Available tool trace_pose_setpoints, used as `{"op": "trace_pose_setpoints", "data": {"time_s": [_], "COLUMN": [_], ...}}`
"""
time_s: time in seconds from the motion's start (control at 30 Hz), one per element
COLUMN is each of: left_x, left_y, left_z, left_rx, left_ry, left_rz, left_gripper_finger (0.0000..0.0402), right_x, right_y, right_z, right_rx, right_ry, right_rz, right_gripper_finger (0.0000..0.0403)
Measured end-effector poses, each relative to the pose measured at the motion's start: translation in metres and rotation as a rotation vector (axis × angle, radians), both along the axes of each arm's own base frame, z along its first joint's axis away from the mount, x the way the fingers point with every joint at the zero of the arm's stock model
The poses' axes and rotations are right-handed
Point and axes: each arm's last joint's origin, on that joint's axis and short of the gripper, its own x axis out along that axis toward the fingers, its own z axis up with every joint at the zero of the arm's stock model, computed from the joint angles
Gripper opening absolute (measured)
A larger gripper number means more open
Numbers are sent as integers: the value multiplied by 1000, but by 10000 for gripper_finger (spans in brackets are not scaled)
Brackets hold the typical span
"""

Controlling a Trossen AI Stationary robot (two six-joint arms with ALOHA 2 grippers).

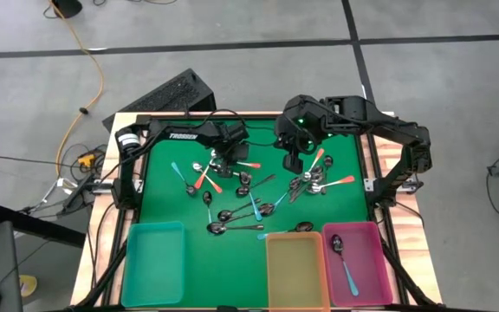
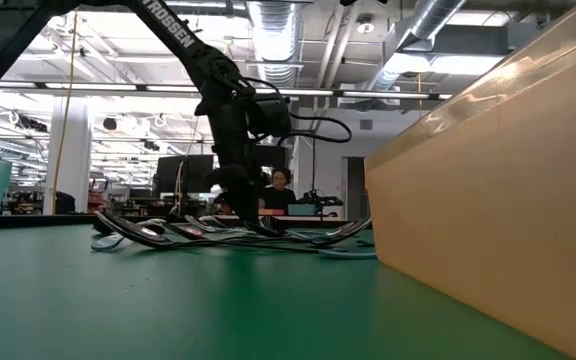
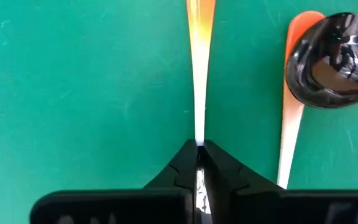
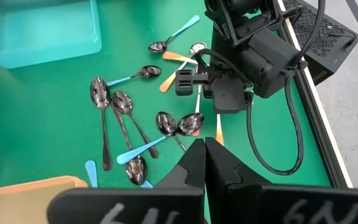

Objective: Sort silverware by color (type)
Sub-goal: Put the orange spoon into the green bin

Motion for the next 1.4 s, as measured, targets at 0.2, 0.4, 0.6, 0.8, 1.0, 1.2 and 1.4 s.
{"op": "trace_pose_setpoints", "data": {"time_s": [0.2,0.4,0.6,0.8,1.0,1.2,1.4], "left_x": [-6,-21,-58,-110,-155,-191,-211], "left_y": [0,-10,-31,-59,-89,-112,-127], "left_z": [37,92,153,199,222,226,215], "left_rx": [47,37,36,58,54,14,-37], "left_ry": [-78,-227,-415,-667,-974,-1190,-1300], "left_rz": [83,136,152,212,232,233,233], "left_gripper_finger": [0,0,0,0,0,0,0], "right_x": [0,-1,-1,3,40,69,95], "right_y": [0,6,16,28,40,27,7], "right_z": [0,-1,-2,-1,-15,-43,-66], "right_rx": [4,15,25,-37,-138,-116,3], "right_ry": [-5,17,35,-5,-198,-420,-722], "right_rz": [-6,2,21,-11,85,136,225], "right_gripper_finger": [13,13,13,13,14,65,165]}}
